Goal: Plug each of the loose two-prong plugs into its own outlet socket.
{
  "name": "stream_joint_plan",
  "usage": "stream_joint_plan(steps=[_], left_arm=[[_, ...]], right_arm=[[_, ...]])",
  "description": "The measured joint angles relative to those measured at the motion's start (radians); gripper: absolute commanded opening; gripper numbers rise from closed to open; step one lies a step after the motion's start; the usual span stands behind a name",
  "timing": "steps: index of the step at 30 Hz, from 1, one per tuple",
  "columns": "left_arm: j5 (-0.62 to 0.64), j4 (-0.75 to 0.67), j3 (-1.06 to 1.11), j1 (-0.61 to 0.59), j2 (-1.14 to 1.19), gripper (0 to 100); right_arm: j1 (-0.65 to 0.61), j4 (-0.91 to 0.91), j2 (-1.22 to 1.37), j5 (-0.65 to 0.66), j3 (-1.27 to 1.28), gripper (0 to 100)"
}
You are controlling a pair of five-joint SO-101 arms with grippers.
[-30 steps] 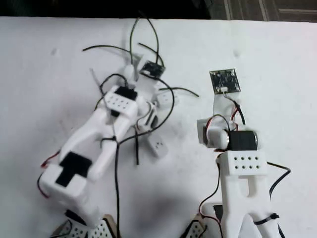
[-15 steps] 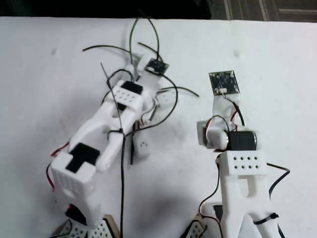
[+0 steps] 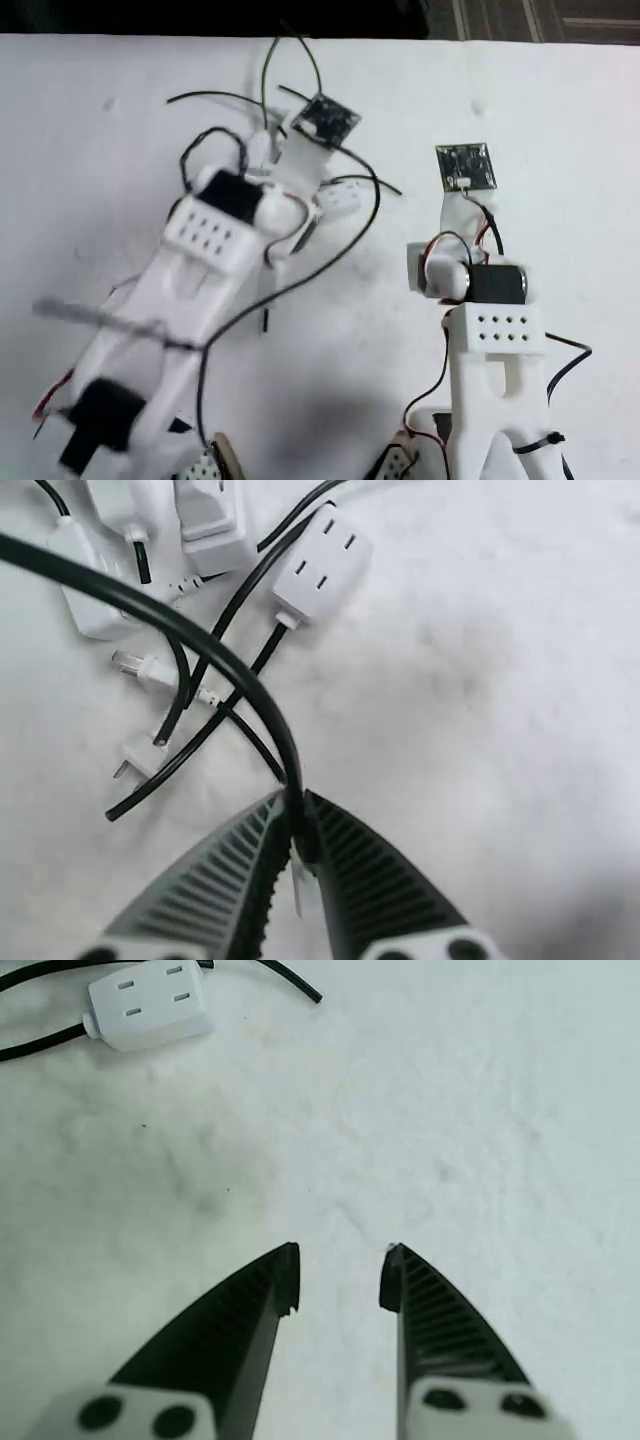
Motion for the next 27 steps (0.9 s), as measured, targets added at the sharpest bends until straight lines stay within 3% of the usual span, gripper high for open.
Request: stream_joint_plan(steps=[6,13,20,27], left_arm=[[-0.089,-0.086,0.293,0.055,-0.241,19],[-0.16,-0.325,0.62,0.149,-0.278,19],[-0.172,-0.293,0.626,0.224,-0.288,22],[-0.207,-0.238,0.594,0.141,-0.288,28]], right_arm=[[0.014,0.0,0.0,0.006,0.0,13.4],[0.198,0.0,0.0,0.008,-0.04,13.4],[0.273,0.0,0.0,0.011,-0.058,13.4],[0.275,0.0,0.0,0.011,-0.058,13.4]])
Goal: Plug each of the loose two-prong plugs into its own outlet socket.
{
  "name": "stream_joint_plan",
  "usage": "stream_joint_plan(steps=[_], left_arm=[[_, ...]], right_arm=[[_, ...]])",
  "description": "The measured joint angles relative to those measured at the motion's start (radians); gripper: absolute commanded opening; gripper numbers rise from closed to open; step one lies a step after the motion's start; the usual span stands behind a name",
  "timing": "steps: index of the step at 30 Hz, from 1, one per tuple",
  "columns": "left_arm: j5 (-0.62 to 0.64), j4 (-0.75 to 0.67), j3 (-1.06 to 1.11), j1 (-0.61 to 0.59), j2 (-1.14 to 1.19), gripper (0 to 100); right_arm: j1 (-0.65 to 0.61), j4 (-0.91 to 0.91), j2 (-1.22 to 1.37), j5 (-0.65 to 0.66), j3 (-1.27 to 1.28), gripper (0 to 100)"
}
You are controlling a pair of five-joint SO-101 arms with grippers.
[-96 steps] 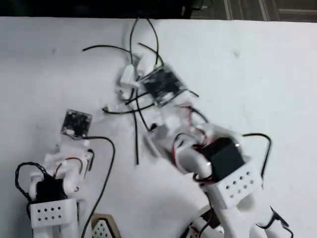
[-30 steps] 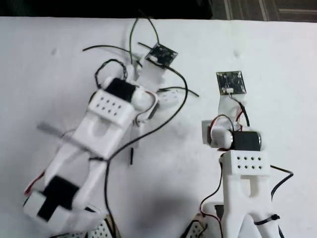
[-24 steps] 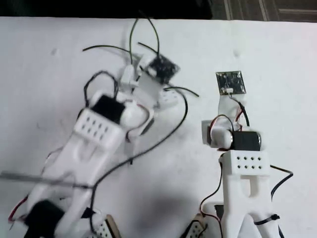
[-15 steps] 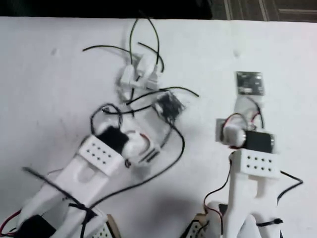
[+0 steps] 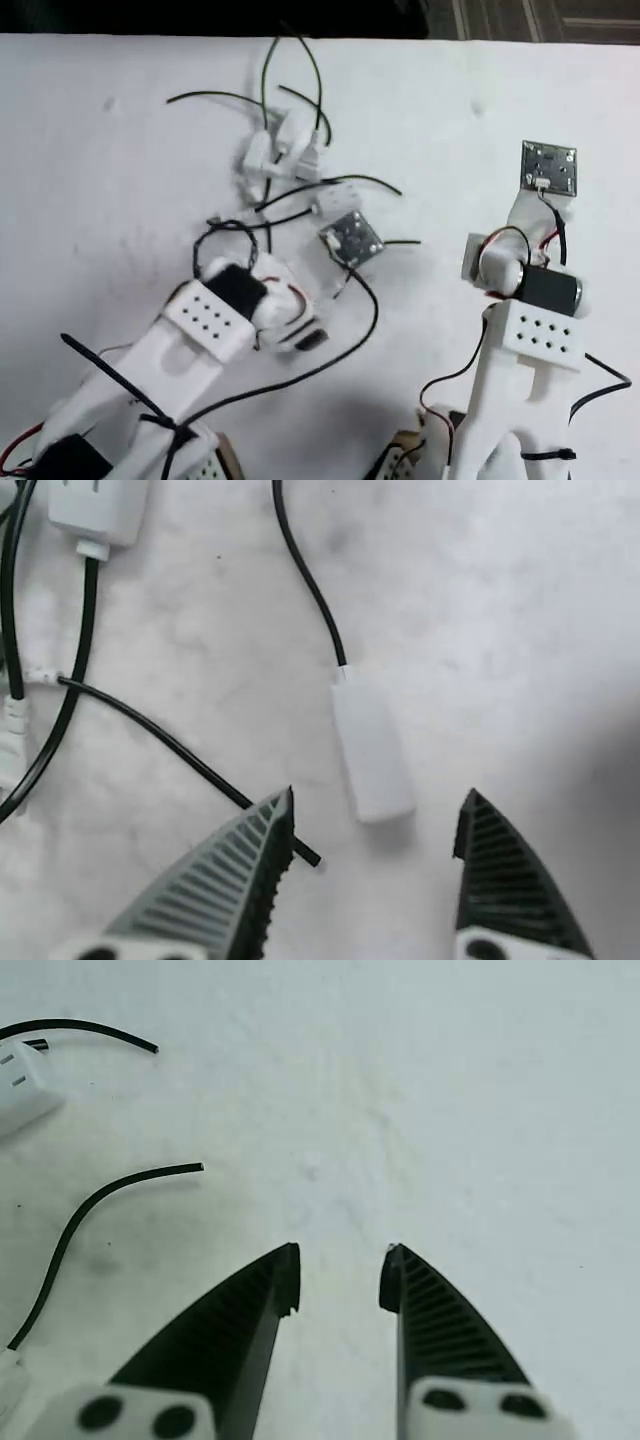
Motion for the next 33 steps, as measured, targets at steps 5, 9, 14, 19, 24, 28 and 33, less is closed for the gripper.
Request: stream_joint_plan(steps=[5,9,14,19,24,28,33], left_arm=[[-0.032,-0.06,0.028,-0.028,0.0,28],[-0.032,-0.186,0.123,-0.035,0.0,28],[-0.032,-0.281,0.209,-0.069,0.0,28],[-0.051,-0.316,0.209,-0.199,0.046,28],[-0.068,-0.275,0.086,-0.308,0.221,27],[-0.069,-0.184,0.02,-0.318,0.245,23],[-0.075,-0.103,0.017,-0.281,0.126,28]], right_arm=[[0.0,0.0,0.0,0.0,0.0,13.4],[0.0,0.0,0.0,0.0,0.0,13.4],[0.0,0.0,0.0,0.0,0.0,13.4],[0.0,0.0,0.0,0.0,0.0,13.4],[0.0,0.0,0.0,0.0,0.0,13.4],[0.0,0.0,0.0,0.0,0.0,13.4],[-0.002,0.0,0.0,0.0,0.0,13.4]])
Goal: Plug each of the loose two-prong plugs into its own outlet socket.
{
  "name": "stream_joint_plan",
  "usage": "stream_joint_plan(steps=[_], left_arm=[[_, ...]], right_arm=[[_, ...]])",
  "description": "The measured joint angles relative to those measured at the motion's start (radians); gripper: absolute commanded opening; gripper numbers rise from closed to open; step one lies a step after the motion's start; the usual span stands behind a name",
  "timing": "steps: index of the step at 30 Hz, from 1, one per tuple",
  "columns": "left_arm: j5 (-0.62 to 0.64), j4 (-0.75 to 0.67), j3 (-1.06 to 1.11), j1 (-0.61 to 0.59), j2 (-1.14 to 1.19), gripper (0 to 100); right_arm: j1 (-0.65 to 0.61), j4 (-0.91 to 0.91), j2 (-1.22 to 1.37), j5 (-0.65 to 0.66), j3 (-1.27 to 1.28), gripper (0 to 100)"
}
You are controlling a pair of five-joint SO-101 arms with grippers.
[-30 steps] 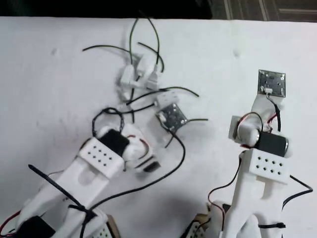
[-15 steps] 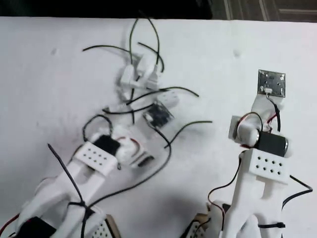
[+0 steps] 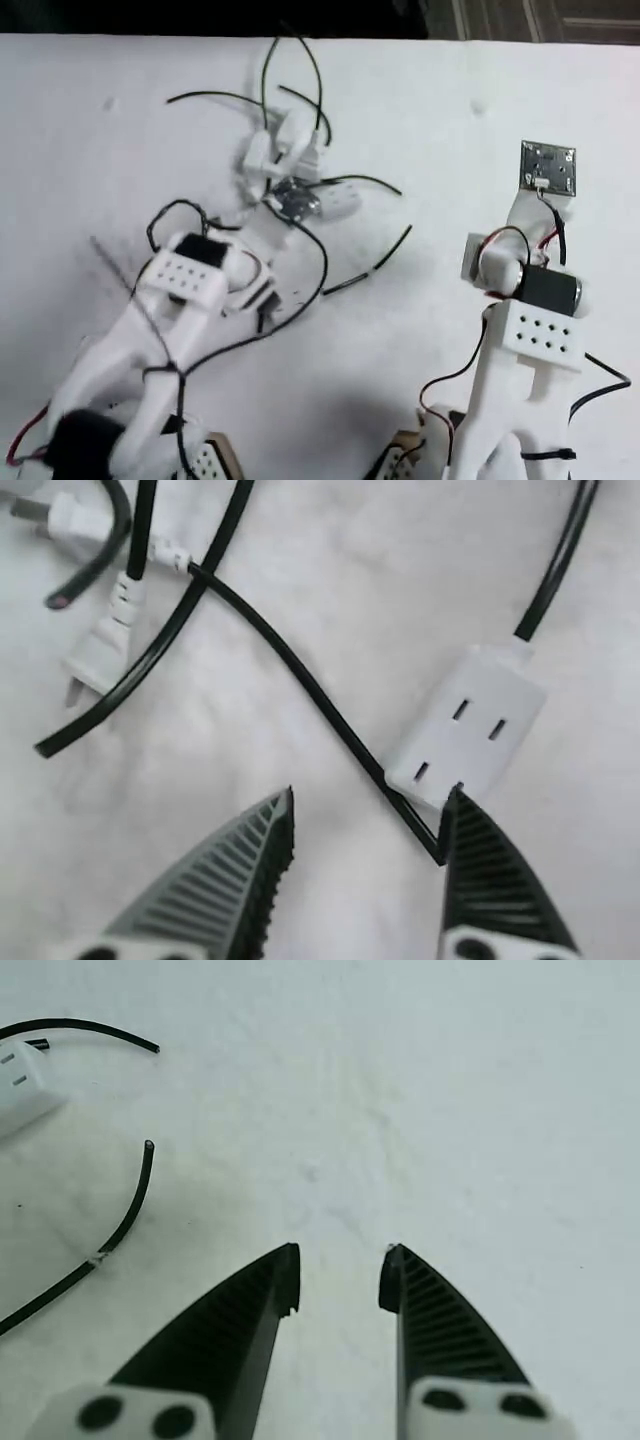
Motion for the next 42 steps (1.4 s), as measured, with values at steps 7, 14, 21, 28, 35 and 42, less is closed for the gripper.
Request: stream_joint_plan(steps=[7,14,21,28,35,42], left_arm=[[-0.002,0.054,-0.002,0.094,-0.087,30],[-0.002,0.054,-0.166,0.127,0.23,26],[-0.002,0.106,-0.341,0.132,0.54,16],[0.166,0.138,-0.448,0.137,0.591,14],[0.295,0.199,-0.48,0.141,0.591,27],[0.304,0.361,-0.578,0.147,0.591,27]], right_arm=[[-0.021,0.017,0.0,0.0,0.0,13.4],[-0.021,0.017,0.0,0.0,0.0,13.4],[-0.02,0.017,0.0,0.0,0.0,13.4],[-0.02,0.017,0.0,0.0,0.0,13.4],[-0.02,0.017,0.0,0.0,0.0,13.4],[-0.02,0.023,0.0,0.0,0.0,13.4]])
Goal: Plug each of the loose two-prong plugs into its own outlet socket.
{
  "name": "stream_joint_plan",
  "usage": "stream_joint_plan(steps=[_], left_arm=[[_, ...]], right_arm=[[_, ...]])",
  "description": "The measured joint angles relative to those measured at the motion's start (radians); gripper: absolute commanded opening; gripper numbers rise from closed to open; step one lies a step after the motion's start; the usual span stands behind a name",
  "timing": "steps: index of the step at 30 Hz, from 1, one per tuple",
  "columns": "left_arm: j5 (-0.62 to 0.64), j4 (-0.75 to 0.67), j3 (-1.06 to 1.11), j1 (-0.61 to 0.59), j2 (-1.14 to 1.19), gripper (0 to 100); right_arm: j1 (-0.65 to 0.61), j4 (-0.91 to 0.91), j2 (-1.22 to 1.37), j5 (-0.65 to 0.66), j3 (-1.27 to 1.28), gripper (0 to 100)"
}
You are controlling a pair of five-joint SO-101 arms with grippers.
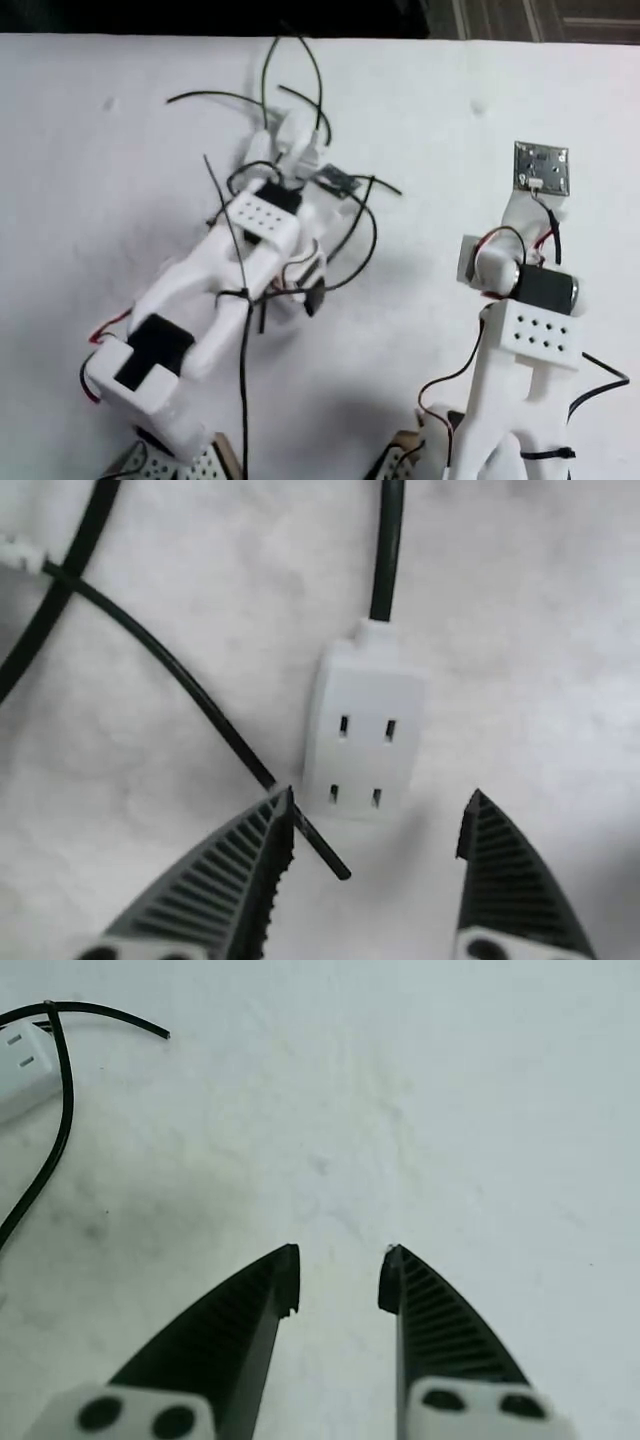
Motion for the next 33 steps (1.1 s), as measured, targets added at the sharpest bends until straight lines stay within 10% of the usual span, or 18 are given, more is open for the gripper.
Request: stream_joint_plan(steps=[14,26,33], left_arm=[[-0.084,0.166,0.084,-0.186,-0.526,19],[-0.238,-0.017,0.592,-0.701,-1.189,7],[-0.279,-0.13,0.898,-0.807,-1.405,5]], right_arm=[[-0.035,0.0,0.0,0.0,0.0,13.6],[-0.48,0.025,0.009,0.0,-0.064,13.5],[-0.718,0.025,0.242,-0.018,-0.278,13.5]])
